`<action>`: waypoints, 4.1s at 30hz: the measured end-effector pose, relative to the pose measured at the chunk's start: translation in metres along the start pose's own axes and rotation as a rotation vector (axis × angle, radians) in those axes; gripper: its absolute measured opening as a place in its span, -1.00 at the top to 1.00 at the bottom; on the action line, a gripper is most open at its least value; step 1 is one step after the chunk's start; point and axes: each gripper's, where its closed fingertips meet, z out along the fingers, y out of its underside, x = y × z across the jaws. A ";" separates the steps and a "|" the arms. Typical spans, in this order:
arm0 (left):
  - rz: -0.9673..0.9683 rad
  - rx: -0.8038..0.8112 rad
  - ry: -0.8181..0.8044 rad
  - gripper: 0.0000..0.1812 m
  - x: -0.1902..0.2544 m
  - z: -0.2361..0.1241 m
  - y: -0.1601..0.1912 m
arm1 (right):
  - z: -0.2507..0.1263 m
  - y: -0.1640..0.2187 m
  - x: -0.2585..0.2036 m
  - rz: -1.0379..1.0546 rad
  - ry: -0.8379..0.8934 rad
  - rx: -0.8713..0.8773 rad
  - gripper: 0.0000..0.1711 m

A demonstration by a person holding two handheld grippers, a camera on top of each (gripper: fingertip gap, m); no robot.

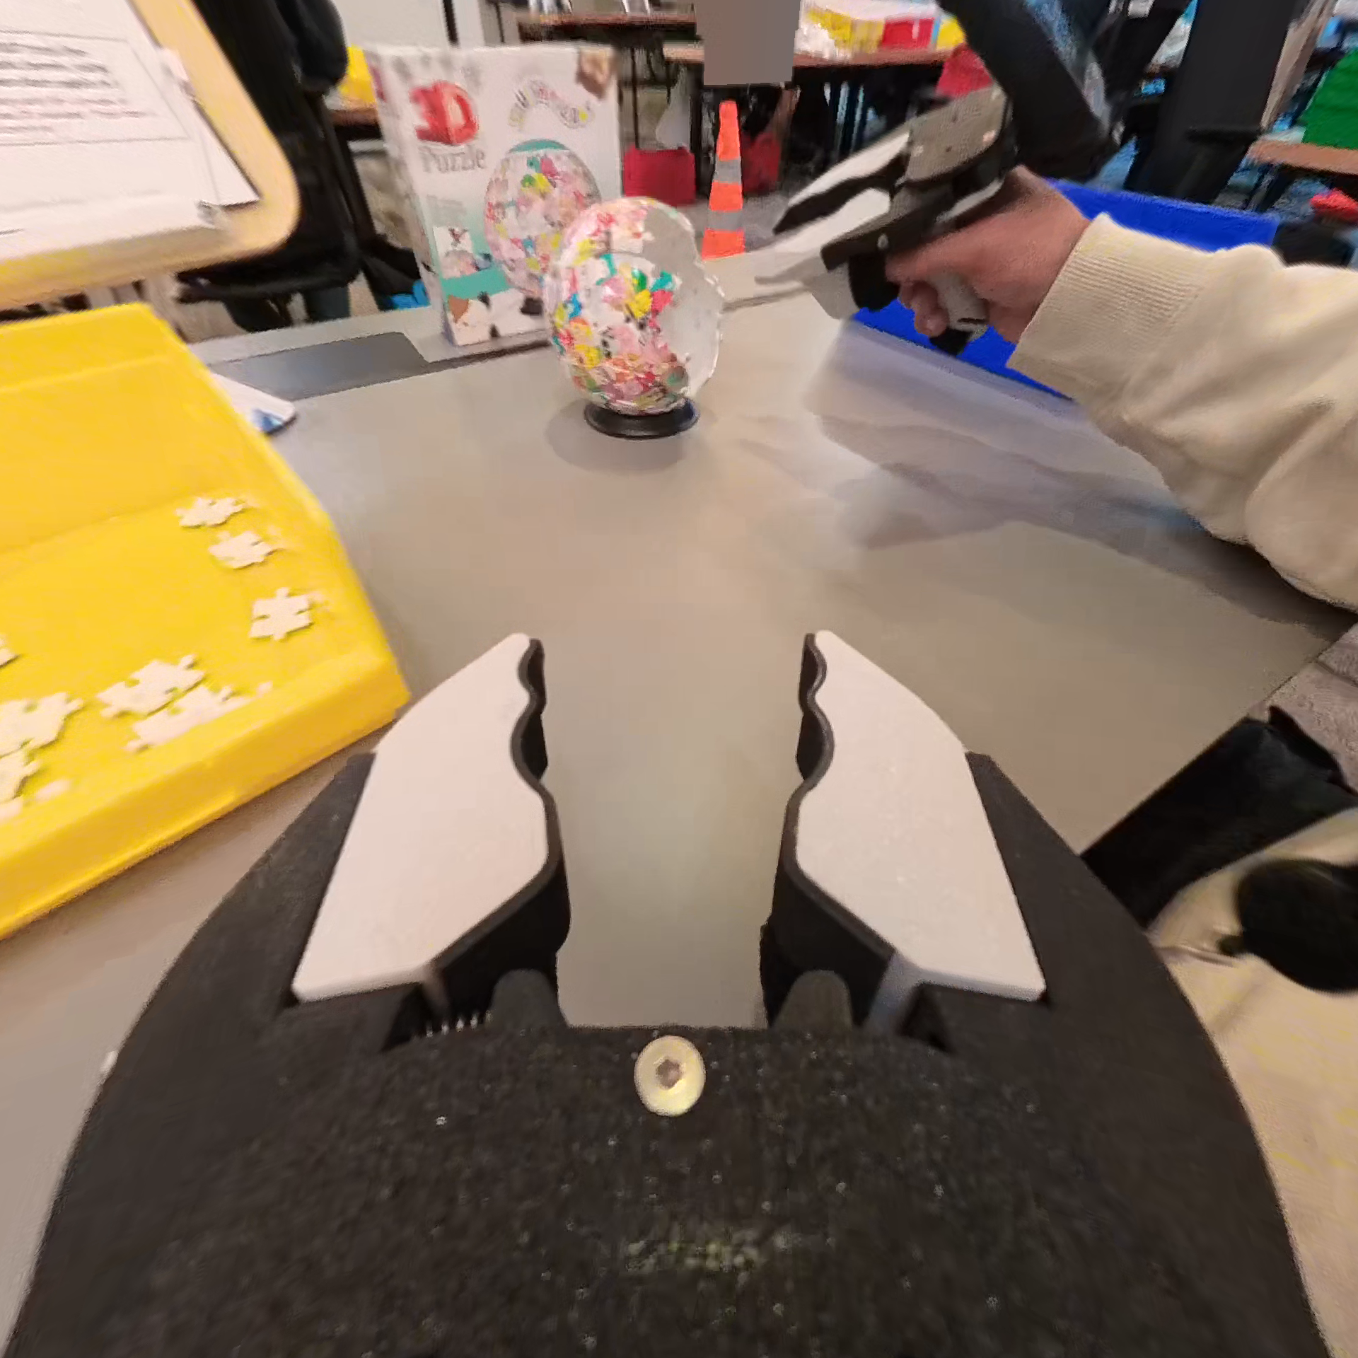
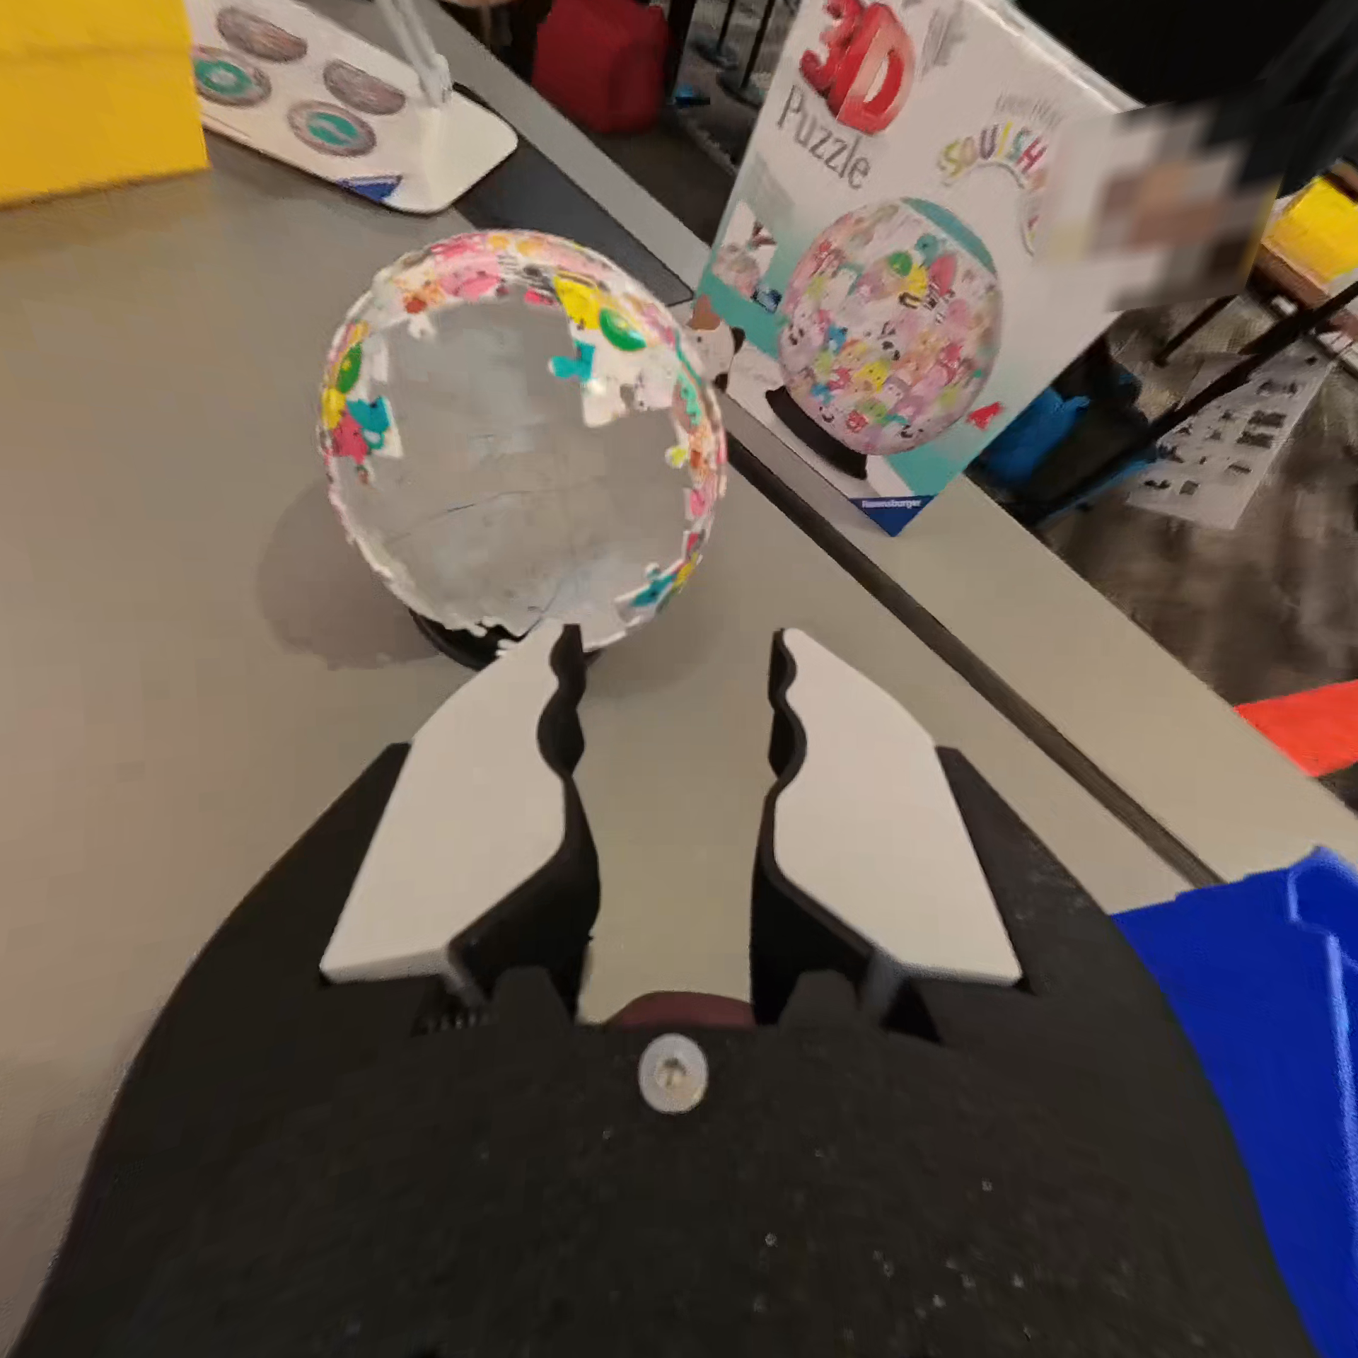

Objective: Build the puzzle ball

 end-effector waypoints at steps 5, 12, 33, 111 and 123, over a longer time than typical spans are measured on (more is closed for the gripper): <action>0.103 0.012 -0.012 0.26 0.024 0.057 -0.051 | 0.007 -0.001 -0.007 0.013 0.093 0.155 0.47; -0.011 -0.027 0.103 0.24 0.053 0.139 -0.055 | 0.006 -0.025 -0.009 -0.349 0.301 0.389 0.57; -0.108 0.006 0.090 0.18 -0.002 0.253 -0.078 | 0.042 -0.020 0.007 -0.030 0.088 0.247 0.42; 0.026 0.072 0.271 0.26 0.033 0.253 -0.052 | 0.082 -0.024 0.013 -0.252 0.176 0.017 0.82; 0.037 0.063 0.271 0.27 0.034 0.254 -0.050 | 0.080 -0.028 0.017 -0.249 0.203 0.040 0.93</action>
